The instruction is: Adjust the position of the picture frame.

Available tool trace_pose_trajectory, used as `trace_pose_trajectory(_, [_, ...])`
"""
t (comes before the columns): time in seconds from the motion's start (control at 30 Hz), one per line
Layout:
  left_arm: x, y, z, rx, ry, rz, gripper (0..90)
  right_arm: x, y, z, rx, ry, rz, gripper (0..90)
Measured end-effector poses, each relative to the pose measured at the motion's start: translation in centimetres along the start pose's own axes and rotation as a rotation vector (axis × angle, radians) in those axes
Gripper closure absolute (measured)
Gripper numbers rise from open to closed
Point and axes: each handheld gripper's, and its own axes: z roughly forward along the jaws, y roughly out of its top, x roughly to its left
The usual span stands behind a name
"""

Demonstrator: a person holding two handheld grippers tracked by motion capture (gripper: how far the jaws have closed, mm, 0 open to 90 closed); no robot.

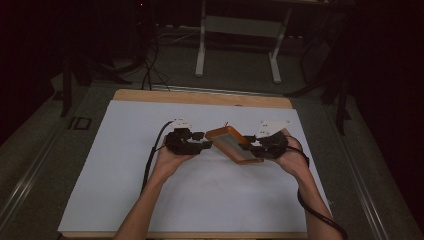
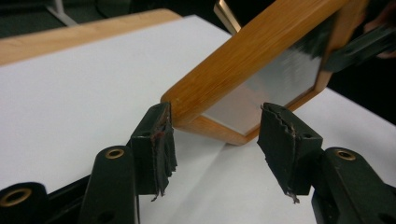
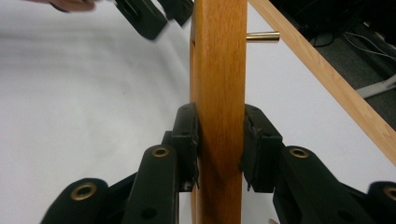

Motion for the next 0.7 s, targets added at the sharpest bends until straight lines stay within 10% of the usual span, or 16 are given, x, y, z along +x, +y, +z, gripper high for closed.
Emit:
trace_pose_trajectory(0.17, [1.0,-0.8,1.8,-0.014,-0.036,-0.055,43.8,0.0,-0.3,-0.5,0.005,0.007,-0.006,69.3])
trace_pose_trajectory(0.7, [-0.5,0.5,5.5,0.006,-0.089,0.059,47.0,-1.1,-2.0,-1.9,0.018,-0.011,0.051,68.8])
